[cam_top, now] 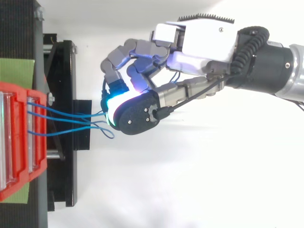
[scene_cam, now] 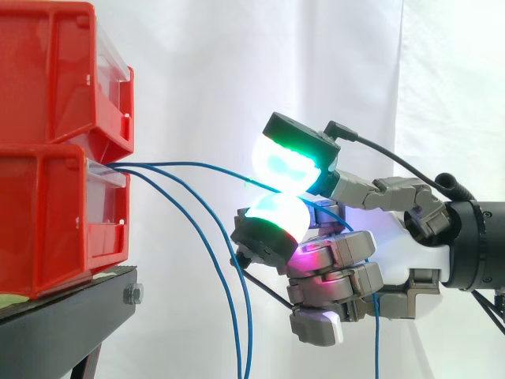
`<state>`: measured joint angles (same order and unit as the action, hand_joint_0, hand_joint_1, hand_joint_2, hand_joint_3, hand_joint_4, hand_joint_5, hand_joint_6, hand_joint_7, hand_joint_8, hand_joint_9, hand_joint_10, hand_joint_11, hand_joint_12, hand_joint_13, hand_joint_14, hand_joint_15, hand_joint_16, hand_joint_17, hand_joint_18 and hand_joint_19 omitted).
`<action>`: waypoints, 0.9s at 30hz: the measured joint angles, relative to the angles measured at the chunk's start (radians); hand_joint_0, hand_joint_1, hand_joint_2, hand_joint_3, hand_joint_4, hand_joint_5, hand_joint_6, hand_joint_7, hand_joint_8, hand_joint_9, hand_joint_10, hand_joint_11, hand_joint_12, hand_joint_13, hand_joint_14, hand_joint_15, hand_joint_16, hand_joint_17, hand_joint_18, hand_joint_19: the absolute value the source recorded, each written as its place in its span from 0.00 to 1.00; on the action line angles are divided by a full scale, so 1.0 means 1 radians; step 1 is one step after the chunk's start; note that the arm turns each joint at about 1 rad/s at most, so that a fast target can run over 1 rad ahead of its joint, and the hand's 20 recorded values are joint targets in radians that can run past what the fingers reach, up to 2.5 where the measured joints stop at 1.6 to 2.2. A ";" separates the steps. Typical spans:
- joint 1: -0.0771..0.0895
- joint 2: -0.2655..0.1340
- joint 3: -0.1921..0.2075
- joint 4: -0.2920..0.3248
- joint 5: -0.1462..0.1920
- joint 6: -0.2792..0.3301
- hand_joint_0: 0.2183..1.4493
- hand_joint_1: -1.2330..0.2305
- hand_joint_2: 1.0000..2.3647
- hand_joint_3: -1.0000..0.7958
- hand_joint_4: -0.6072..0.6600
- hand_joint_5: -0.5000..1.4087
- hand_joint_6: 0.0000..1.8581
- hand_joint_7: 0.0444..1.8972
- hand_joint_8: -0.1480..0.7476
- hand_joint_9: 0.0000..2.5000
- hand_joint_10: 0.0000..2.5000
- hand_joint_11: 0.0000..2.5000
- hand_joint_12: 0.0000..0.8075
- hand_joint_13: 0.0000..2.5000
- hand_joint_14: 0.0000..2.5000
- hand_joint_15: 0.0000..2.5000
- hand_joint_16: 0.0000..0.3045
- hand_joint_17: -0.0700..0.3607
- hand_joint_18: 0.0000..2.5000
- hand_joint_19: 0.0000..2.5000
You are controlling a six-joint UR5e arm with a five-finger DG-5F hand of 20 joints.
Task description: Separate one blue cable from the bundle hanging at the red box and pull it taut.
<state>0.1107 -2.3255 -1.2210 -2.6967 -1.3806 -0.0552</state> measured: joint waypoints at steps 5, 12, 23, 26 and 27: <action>0.000 0.000 0.000 0.000 0.000 0.000 0.39 0.44 0.01 0.38 0.58 0.12 0.52 0.69 0.45 0.23 0.86 0.43 0.31 0.28 0.77 0.54 0.10 0.33 0.35 0.51; 0.000 0.000 0.000 0.000 0.000 0.000 0.39 0.45 0.01 0.35 0.60 0.11 0.52 0.69 0.43 0.19 0.79 0.45 0.31 0.26 0.72 0.55 0.10 0.33 0.32 0.50; 0.001 0.000 0.000 0.000 0.000 0.000 0.39 0.46 0.01 0.36 0.60 0.11 0.52 0.70 0.44 0.17 0.77 0.45 0.31 0.25 0.71 0.56 0.10 0.32 0.31 0.50; 0.001 0.000 0.000 0.000 0.000 0.000 0.38 0.45 0.01 0.38 0.60 0.11 0.52 0.69 0.43 0.16 0.77 0.44 0.31 0.25 0.71 0.56 0.10 0.32 0.31 0.50; 0.001 0.000 0.000 0.000 0.000 0.000 0.38 0.45 0.01 0.39 0.60 0.11 0.52 0.69 0.44 0.16 0.77 0.44 0.30 0.25 0.71 0.56 0.10 0.32 0.31 0.50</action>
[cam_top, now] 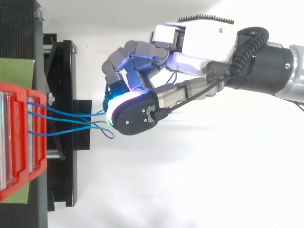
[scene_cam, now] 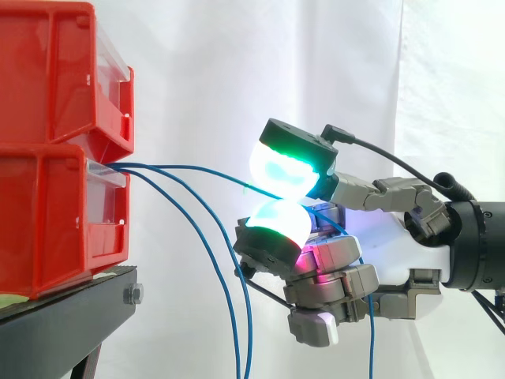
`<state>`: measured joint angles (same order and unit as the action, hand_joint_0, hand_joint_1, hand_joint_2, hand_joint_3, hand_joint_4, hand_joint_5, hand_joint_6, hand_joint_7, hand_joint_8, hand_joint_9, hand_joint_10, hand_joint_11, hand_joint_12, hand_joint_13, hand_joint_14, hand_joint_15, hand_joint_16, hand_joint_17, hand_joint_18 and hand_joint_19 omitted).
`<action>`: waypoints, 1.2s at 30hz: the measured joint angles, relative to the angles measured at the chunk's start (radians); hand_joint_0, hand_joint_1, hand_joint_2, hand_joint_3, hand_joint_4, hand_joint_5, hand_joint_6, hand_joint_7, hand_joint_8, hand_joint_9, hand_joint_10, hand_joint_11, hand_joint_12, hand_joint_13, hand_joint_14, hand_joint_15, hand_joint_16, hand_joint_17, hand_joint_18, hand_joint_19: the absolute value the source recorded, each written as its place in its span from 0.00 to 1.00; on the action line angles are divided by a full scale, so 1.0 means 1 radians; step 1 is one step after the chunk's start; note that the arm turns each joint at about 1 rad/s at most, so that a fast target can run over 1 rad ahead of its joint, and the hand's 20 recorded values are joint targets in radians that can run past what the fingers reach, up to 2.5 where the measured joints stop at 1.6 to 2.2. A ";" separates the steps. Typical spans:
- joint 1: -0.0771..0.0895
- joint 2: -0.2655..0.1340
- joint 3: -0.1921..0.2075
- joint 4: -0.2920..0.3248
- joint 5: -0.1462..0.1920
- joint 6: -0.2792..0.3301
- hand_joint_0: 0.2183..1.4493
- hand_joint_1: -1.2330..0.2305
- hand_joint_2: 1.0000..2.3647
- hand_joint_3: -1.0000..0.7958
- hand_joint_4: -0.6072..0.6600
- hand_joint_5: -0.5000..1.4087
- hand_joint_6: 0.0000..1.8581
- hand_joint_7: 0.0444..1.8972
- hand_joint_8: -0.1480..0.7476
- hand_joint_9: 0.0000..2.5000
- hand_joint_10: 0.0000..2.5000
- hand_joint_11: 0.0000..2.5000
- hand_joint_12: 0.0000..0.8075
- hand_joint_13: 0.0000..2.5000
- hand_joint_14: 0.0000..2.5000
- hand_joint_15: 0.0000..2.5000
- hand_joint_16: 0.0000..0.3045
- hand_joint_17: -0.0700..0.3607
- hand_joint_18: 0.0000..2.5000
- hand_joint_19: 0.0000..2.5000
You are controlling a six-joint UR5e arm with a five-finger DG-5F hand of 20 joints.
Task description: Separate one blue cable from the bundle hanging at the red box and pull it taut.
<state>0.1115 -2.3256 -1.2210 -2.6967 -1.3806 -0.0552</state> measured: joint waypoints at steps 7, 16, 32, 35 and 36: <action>0.000 0.000 0.000 0.000 0.000 0.000 0.38 0.45 0.02 0.41 0.61 0.11 0.52 0.69 0.43 0.15 0.76 0.45 0.31 0.25 0.71 0.56 0.09 0.31 0.30 0.51; 0.000 0.000 0.000 0.000 0.000 0.000 0.38 0.45 0.02 0.41 0.61 0.11 0.52 0.68 0.43 0.15 0.77 0.44 0.31 0.25 0.72 0.55 0.09 0.31 0.30 0.50; 0.000 0.000 0.000 0.000 0.000 0.000 0.38 0.44 0.02 0.41 0.61 0.11 0.52 0.68 0.44 0.16 0.78 0.44 0.31 0.25 0.72 0.55 0.09 0.31 0.30 0.51; 0.000 0.000 0.000 0.000 0.000 0.000 0.38 0.44 0.02 0.41 0.61 0.11 0.52 0.68 0.44 0.16 0.78 0.44 0.31 0.25 0.72 0.55 0.09 0.31 0.30 0.51; 0.000 0.000 0.000 0.000 0.000 0.000 0.38 0.44 0.02 0.41 0.61 0.11 0.52 0.68 0.44 0.16 0.78 0.44 0.31 0.25 0.72 0.55 0.09 0.31 0.30 0.51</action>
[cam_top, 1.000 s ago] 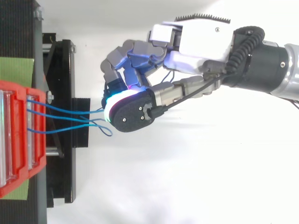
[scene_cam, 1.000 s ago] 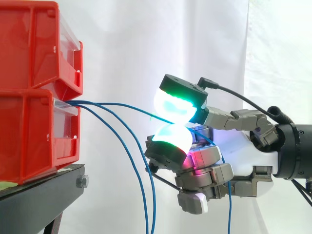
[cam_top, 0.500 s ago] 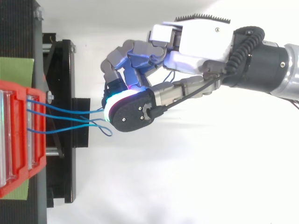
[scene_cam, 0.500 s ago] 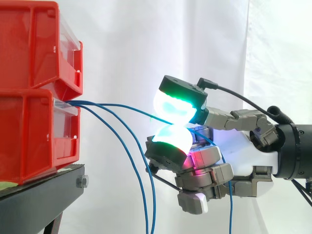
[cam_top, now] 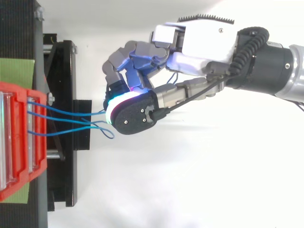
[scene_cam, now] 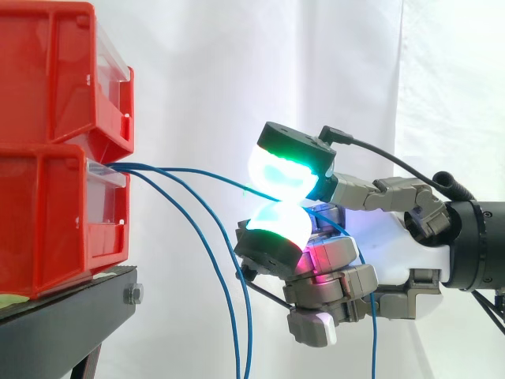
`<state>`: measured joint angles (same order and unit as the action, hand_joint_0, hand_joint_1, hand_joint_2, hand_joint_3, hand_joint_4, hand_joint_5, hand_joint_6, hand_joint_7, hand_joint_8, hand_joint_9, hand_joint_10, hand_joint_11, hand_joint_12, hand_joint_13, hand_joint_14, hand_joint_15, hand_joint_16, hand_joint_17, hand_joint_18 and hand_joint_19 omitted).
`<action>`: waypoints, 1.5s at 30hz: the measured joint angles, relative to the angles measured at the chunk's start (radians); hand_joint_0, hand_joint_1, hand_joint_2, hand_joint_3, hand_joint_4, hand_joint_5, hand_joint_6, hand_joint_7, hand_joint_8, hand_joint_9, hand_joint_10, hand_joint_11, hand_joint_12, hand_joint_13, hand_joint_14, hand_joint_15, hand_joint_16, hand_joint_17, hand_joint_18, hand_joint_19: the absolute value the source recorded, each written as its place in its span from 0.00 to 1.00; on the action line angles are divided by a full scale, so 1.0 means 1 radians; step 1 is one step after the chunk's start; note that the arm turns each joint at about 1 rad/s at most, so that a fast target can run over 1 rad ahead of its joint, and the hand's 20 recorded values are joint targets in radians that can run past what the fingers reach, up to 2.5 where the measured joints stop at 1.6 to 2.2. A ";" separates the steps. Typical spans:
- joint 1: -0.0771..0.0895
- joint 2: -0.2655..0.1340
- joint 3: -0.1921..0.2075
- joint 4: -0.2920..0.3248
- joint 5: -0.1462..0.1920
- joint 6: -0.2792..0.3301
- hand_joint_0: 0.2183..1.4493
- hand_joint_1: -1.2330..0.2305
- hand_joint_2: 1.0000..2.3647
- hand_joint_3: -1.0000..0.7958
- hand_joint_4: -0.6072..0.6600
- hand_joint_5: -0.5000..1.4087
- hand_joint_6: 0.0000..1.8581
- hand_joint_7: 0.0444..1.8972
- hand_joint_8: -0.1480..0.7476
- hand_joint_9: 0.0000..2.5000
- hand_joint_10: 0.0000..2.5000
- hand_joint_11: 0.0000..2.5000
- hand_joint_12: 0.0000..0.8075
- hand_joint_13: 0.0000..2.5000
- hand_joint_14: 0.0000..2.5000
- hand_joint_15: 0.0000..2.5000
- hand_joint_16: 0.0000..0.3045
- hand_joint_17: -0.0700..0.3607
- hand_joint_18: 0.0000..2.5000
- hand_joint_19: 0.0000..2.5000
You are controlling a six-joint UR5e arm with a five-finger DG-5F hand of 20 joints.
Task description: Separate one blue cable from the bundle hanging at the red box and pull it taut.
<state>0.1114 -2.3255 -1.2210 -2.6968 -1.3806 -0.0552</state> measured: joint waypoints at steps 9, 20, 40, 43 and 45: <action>0.000 0.000 0.000 0.000 0.000 0.000 0.38 0.44 0.02 0.41 0.61 0.11 0.52 0.69 0.44 0.16 0.79 0.43 0.31 0.25 0.72 0.55 0.09 0.31 0.30 0.51; -0.001 0.000 0.000 0.000 0.000 0.000 0.38 0.44 0.02 0.41 0.61 0.11 0.52 0.68 0.44 0.16 0.79 0.43 0.31 0.25 0.72 0.55 0.09 0.31 0.30 0.51; 0.000 0.000 0.000 0.000 0.000 0.000 0.39 0.44 0.02 0.41 0.60 0.11 0.52 0.69 0.44 0.16 0.81 0.43 0.31 0.25 0.73 0.55 0.09 0.31 0.31 0.51; -0.001 0.000 0.000 0.000 0.000 0.000 0.39 0.44 0.02 0.41 0.60 0.11 0.52 0.69 0.44 0.16 0.80 0.43 0.30 0.25 0.72 0.55 0.09 0.31 0.30 0.51; 0.000 0.000 0.000 0.000 0.000 0.000 0.39 0.44 0.02 0.41 0.59 0.11 0.52 0.69 0.44 0.16 0.80 0.43 0.30 0.25 0.72 0.55 0.09 0.31 0.30 0.51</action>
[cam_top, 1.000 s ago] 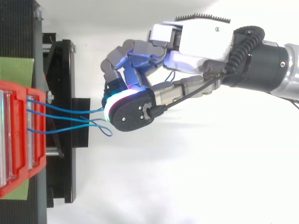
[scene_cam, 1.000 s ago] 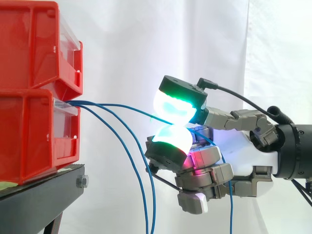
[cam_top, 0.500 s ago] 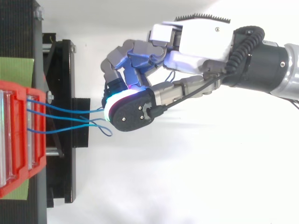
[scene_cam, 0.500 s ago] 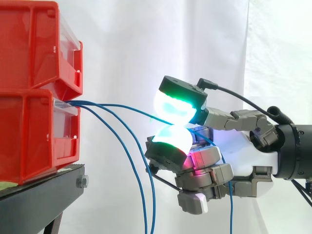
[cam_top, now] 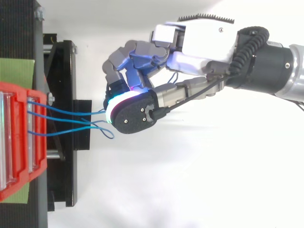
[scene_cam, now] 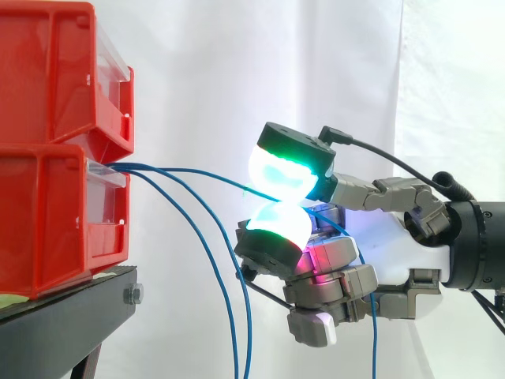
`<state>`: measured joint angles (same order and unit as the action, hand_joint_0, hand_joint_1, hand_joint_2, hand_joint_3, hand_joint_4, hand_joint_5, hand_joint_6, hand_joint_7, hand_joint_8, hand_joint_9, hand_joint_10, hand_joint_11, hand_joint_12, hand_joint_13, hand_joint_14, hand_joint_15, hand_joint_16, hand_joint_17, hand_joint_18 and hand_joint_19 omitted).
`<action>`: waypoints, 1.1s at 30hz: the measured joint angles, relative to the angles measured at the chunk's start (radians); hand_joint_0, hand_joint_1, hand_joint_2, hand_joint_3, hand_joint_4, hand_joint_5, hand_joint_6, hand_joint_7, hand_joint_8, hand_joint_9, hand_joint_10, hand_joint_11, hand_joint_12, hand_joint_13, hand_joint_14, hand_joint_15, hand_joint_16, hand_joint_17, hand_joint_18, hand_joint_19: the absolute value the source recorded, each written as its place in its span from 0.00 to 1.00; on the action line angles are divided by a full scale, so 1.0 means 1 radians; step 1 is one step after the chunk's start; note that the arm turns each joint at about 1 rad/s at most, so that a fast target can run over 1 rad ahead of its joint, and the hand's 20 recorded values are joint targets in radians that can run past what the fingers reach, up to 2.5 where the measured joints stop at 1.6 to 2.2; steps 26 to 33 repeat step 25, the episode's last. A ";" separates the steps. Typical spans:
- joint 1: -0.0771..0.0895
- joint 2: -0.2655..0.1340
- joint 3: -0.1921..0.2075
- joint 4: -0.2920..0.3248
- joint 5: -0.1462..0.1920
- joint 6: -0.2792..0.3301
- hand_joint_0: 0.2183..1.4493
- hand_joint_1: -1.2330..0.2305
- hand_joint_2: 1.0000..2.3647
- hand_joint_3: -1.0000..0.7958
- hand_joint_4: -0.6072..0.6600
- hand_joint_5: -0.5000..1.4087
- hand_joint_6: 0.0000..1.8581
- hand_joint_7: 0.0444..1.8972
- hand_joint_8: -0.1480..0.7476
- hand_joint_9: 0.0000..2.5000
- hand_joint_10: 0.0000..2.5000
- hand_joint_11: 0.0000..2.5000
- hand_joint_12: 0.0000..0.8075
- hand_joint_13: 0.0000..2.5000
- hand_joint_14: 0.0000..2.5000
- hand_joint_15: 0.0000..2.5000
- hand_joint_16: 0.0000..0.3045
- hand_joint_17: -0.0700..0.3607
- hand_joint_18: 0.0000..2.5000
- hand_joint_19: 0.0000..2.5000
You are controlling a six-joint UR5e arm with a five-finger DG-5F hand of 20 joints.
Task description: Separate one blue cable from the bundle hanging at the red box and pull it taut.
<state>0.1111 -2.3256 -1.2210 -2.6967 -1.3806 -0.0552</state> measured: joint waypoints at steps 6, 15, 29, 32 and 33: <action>0.000 0.000 0.000 0.000 0.000 0.000 0.39 0.44 0.02 0.40 0.59 0.11 0.52 0.69 0.44 0.16 0.80 0.43 0.30 0.25 0.72 0.55 0.09 0.31 0.30 0.51; 0.000 0.000 0.000 0.000 0.000 0.000 0.39 0.44 0.02 0.41 0.59 0.11 0.52 0.69 0.44 0.16 0.80 0.43 0.30 0.25 0.72 0.55 0.09 0.31 0.30 0.51; 0.000 0.000 0.000 0.000 0.000 0.000 0.40 0.44 0.02 0.41 0.59 0.11 0.52 0.69 0.44 0.16 0.80 0.43 0.30 0.26 0.72 0.55 0.09 0.31 0.30 0.51; 0.000 0.000 0.000 0.000 0.000 0.000 0.40 0.44 0.02 0.41 0.59 0.11 0.52 0.69 0.44 0.16 0.80 0.43 0.30 0.26 0.72 0.55 0.09 0.31 0.30 0.51; 0.000 0.000 0.000 0.000 0.000 0.000 0.40 0.44 0.02 0.41 0.59 0.11 0.52 0.69 0.44 0.16 0.80 0.43 0.30 0.26 0.72 0.55 0.09 0.31 0.30 0.51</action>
